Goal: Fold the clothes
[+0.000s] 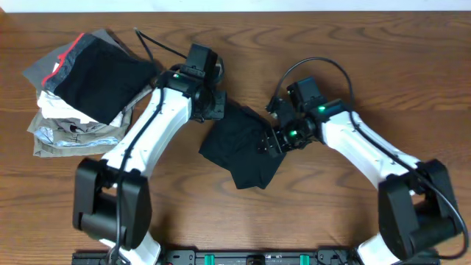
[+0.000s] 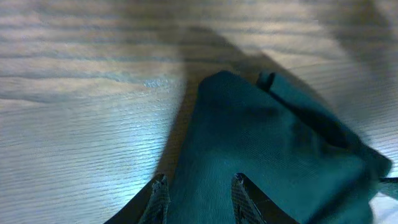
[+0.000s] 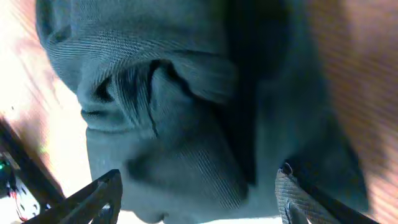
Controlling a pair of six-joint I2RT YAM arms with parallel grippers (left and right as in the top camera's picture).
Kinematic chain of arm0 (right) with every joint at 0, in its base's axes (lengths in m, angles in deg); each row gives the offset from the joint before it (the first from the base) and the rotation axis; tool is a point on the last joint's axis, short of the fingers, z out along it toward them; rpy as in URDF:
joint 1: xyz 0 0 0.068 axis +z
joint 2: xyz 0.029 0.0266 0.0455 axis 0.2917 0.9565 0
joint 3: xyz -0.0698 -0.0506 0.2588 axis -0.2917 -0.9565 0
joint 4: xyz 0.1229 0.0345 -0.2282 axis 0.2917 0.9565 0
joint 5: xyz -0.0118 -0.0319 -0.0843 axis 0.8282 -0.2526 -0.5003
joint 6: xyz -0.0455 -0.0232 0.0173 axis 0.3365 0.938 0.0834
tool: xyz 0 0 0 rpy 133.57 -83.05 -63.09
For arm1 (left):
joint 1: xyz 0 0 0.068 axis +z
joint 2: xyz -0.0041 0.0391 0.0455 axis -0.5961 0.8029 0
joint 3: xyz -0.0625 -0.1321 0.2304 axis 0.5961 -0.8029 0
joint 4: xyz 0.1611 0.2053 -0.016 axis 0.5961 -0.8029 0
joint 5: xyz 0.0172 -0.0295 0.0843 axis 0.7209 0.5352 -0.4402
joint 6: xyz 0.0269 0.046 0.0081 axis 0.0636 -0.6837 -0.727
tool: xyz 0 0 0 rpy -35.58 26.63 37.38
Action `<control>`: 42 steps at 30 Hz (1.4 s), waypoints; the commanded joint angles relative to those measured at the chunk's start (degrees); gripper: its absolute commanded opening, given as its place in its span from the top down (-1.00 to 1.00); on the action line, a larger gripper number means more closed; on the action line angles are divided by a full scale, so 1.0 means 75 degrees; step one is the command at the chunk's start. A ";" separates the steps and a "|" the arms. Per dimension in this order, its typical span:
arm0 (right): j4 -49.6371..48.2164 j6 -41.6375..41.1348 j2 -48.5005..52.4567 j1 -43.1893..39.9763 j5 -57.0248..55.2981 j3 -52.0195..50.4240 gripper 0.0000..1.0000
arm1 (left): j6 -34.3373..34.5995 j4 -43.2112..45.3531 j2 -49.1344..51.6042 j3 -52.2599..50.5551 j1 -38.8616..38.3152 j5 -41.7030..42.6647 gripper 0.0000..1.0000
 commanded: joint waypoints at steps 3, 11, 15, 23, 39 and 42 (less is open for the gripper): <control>-0.0361 0.0207 0.0428 0.0195 0.0332 -0.0023 -0.18 | -0.0073 0.0035 0.0391 -0.0017 0.0017 0.0242 0.28; 0.0099 0.0207 0.0341 -0.0087 -0.0050 -0.0020 0.98 | -0.0073 0.0041 0.0895 -0.0020 -0.0105 0.0612 0.28; 0.0469 0.0207 0.0119 -0.0385 -0.0393 -0.0020 0.97 | -0.0076 0.0108 0.1192 -0.0020 -0.0370 0.0609 0.29; 0.1244 0.0175 0.0058 -0.0752 -0.2031 -0.0020 0.93 | -0.0070 0.0379 0.1915 -0.0020 -0.0796 0.0606 0.31; 0.1915 0.0338 0.0085 -0.0828 -0.3418 -0.0023 0.80 | -0.0073 0.0172 0.1976 -0.0020 -0.0796 0.0603 0.38; 0.1982 0.0790 0.0085 -0.0831 -0.2264 -0.0023 0.66 | -0.0073 0.0093 0.1976 -0.0020 -0.0796 0.0603 0.38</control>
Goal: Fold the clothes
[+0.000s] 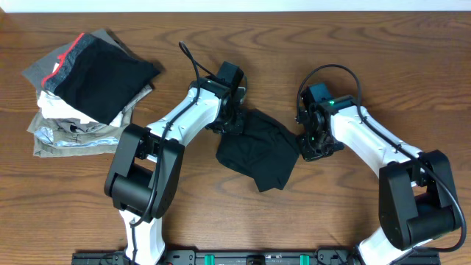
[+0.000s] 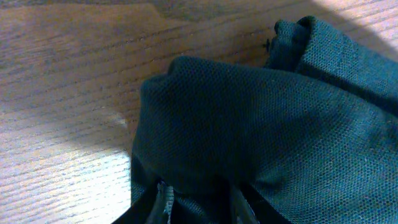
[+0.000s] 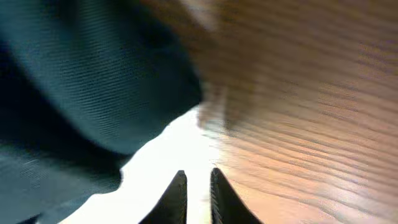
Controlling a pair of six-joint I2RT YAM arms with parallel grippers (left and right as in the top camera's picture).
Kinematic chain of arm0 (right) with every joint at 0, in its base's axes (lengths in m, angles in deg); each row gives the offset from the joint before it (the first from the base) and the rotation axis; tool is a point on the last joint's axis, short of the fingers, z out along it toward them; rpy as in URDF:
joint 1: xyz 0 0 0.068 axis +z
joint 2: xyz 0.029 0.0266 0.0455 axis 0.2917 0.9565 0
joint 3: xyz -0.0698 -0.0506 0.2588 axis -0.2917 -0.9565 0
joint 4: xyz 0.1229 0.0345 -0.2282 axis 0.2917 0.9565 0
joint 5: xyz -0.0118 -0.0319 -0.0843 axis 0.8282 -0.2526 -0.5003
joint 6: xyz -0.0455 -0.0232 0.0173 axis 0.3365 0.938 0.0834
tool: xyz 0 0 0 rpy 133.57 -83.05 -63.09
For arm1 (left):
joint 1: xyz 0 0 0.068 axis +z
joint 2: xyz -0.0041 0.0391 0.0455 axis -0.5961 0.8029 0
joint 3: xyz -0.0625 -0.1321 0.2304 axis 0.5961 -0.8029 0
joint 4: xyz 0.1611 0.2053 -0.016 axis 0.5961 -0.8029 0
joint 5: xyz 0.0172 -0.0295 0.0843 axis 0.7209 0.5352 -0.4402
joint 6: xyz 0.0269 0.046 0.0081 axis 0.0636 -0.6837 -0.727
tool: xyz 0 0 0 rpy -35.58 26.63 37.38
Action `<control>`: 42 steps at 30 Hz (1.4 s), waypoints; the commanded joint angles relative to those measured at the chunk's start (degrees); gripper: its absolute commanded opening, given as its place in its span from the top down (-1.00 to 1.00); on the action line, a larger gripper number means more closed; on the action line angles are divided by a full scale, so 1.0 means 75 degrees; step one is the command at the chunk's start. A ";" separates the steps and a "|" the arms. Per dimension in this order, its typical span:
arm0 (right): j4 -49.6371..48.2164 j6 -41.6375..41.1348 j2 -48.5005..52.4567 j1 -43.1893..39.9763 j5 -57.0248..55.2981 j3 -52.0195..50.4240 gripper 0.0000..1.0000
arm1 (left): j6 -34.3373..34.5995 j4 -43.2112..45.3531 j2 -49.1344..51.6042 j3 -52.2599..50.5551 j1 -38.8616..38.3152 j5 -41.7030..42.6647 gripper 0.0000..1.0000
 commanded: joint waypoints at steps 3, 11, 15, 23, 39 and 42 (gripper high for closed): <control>0.0015 0.0688 -0.0149 -0.0055 0.1888 -0.0020 0.34 | -0.0073 -0.0210 0.0338 -0.0064 -0.0017 -0.0099 0.37; -0.0207 0.0694 -0.0149 -0.0055 0.1950 -0.0020 0.27 | -0.0073 -0.0213 0.0338 -0.0064 -0.0017 -0.0099 0.37; 0.0052 0.1489 -0.0149 -0.0070 0.2317 -0.0020 0.29 | -0.0076 -0.0210 0.0338 -0.0064 -0.0017 -0.0099 0.36; 0.1253 0.3445 -0.0149 -0.0510 0.3471 0.0291 0.22 | -0.0073 -0.0201 0.0338 -0.0064 -0.0017 -0.0102 0.36; -0.0277 0.3040 -0.0146 -0.0452 0.2833 -0.0023 0.06 | -0.0073 -0.0210 0.0338 -0.0064 -0.0017 -0.0099 0.36; -0.0460 0.2990 -0.0146 -0.0452 0.2981 -0.0160 0.12 | -0.0073 -0.0210 0.0338 -0.0064 -0.0017 -0.0099 0.35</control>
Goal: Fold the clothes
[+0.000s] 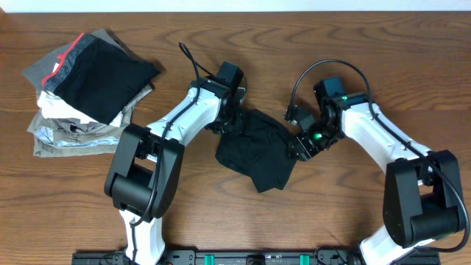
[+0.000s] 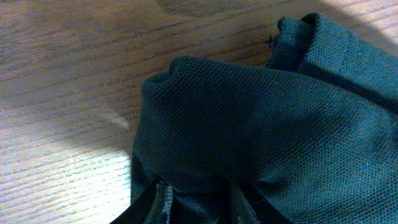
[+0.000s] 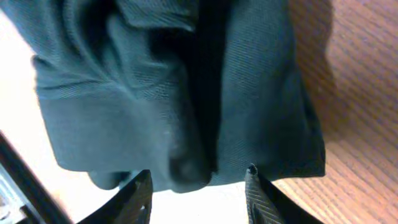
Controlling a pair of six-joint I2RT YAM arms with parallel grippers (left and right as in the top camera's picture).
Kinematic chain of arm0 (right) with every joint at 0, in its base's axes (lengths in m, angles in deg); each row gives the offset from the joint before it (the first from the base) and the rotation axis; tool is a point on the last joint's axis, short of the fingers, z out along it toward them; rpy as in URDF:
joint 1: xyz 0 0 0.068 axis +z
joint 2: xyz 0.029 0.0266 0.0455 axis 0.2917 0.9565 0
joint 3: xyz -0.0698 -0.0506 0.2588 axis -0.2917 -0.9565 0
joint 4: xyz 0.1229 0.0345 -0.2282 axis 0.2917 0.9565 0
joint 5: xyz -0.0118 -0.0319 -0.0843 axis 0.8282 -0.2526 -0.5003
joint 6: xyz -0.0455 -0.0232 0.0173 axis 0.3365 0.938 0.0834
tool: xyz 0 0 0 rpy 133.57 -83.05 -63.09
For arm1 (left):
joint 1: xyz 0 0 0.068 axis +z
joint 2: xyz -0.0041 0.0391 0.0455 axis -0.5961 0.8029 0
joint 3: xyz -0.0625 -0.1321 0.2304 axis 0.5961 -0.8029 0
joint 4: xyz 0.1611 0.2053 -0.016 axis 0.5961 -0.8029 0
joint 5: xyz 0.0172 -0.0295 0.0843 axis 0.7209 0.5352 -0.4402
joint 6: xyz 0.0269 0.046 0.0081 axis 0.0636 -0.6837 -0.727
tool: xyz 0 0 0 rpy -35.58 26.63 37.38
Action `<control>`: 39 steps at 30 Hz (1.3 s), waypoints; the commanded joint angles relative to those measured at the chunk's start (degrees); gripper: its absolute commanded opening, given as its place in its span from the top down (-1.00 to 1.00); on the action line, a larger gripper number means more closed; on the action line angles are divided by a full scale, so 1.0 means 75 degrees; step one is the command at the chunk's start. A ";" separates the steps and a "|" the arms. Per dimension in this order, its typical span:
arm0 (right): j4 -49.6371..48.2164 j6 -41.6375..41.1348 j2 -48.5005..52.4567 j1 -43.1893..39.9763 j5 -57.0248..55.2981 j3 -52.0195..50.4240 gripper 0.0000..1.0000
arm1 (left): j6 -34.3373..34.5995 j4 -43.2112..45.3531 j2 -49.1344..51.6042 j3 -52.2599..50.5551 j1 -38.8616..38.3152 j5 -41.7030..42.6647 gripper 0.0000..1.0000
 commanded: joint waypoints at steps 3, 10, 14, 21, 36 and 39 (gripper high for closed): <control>-0.0055 -0.0079 -0.0146 0.0157 0.0294 -0.0192 0.14 | -0.0073 -0.0157 0.0329 -0.0070 -0.0023 -0.0099 0.35; -0.0070 -0.0082 -0.0134 0.0198 0.0627 -0.0192 0.14 | -0.0073 -0.0157 0.0329 -0.0070 -0.0023 -0.0099 0.35; -0.0265 -0.0082 -0.0117 0.0405 0.0641 -0.0341 0.14 | -0.0073 -0.0157 0.0329 -0.0070 -0.0023 -0.0099 0.36; -0.0731 -0.0667 -0.0137 0.0530 0.0420 -0.0498 0.97 | -0.0073 -0.0157 0.0329 -0.0070 -0.0023 -0.0099 0.35; 0.0297 -0.1052 -0.0825 -0.0064 -0.0895 0.1105 0.95 | -0.0076 -0.0157 0.0329 -0.0070 -0.0017 -0.0102 0.36; 0.0303 -0.1154 -0.0440 -0.0023 -0.1498 0.0959 0.95 | -0.0076 -0.0184 0.0329 -0.0070 -0.0017 -0.0102 0.35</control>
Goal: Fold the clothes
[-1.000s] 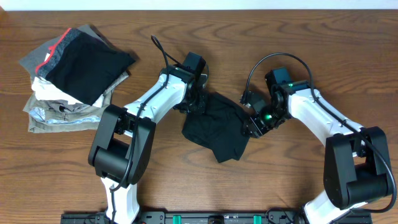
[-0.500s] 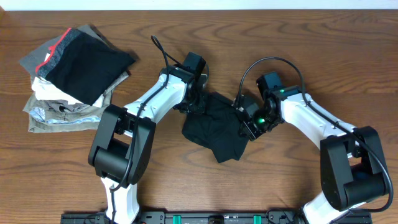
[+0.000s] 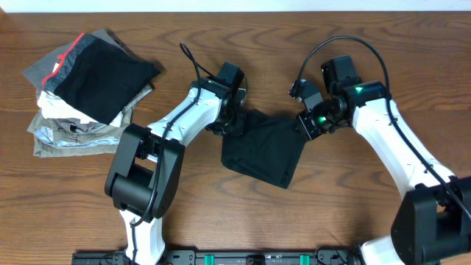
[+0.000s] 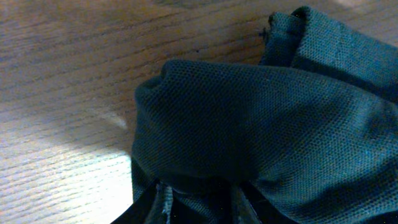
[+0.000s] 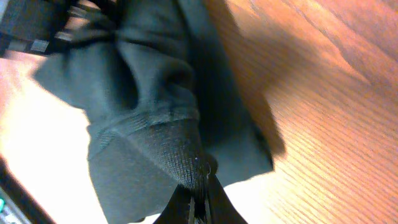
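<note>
A dark garment point(image 3: 266, 150) lies at the table's middle, stretched between both arms. My left gripper point(image 3: 234, 122) is shut on its upper left corner; in the left wrist view the dark teal knit point(image 4: 261, 130) bunches over that gripper point(image 4: 198, 198). My right gripper point(image 3: 305, 124) is shut on the upper right edge. The right wrist view has this gripper point(image 5: 199, 199) pinching a ribbed fold of the cloth point(image 5: 143, 124), lifted a little off the wood.
A pile of folded clothes point(image 3: 85, 85), black on top over white and grey pieces, sits at the far left of the wooden table point(image 3: 383, 44). A black cable point(image 3: 335, 48) loops above the right arm.
My right gripper was open over the garment's right side; now it is shut on that edge, pulled up and to the right. The garment is spread wider. The left gripper keeps its hold.
First both grippers were at a crumpled garment, the right one open. Then the garment lay further right with my left gripper shut on its corner and the right one shut beside it on bare wood. The right opened over the cloth, and now grips and stretches it.
</note>
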Controlling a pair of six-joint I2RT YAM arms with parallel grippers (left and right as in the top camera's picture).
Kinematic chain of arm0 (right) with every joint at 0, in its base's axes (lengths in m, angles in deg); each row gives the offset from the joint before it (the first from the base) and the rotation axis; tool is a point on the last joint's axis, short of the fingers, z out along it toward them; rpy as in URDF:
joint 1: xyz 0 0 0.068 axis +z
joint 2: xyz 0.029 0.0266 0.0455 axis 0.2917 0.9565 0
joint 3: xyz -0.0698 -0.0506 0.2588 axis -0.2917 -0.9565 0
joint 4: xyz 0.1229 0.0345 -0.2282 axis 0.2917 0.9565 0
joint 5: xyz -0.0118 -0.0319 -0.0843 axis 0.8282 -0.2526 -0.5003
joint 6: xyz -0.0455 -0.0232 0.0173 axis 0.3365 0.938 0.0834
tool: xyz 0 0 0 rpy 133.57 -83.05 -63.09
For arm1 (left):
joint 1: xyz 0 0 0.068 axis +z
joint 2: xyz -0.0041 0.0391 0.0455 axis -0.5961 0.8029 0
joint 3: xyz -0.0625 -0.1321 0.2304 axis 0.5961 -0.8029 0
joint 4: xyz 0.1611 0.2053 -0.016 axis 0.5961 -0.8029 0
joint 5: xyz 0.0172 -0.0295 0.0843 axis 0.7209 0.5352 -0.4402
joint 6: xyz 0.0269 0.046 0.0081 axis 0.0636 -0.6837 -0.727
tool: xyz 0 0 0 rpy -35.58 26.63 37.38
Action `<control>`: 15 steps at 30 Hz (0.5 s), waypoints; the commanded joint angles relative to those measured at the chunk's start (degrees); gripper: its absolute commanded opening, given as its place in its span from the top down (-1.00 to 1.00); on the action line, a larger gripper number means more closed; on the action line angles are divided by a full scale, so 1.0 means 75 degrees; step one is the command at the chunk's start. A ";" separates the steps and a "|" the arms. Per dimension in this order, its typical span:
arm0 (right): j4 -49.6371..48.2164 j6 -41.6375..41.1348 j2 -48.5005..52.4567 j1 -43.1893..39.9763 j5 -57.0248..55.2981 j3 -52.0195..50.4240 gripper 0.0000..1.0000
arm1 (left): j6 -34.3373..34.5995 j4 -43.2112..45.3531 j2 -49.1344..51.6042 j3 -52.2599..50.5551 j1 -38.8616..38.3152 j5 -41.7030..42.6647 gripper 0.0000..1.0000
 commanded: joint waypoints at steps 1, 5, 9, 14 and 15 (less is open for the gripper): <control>0.0026 -0.0280 0.0484 -0.0015 -0.1128 -0.0178 0.95 | -0.0079 -0.0140 0.0329 -0.0070 -0.0009 -0.0175 0.35; 0.0122 -0.0691 0.1084 -0.0041 -0.2020 -0.0323 0.97 | -0.0079 -0.0198 0.0329 -0.0070 -0.0009 -0.0204 0.35; 0.0122 -0.0871 0.1507 -0.0146 -0.2407 -0.0329 0.95 | -0.0079 -0.0227 0.0329 -0.0070 -0.0009 -0.0318 0.35; 0.0163 -0.0871 0.1617 -0.0157 -0.2390 -0.0329 0.64 | -0.0079 -0.0236 0.0329 -0.0070 -0.0009 -0.0315 0.35; 0.0154 -0.0874 0.1614 -0.0157 -0.2401 -0.0326 0.59 | -0.0079 -0.0256 0.0329 -0.0070 -0.0009 -0.0315 0.35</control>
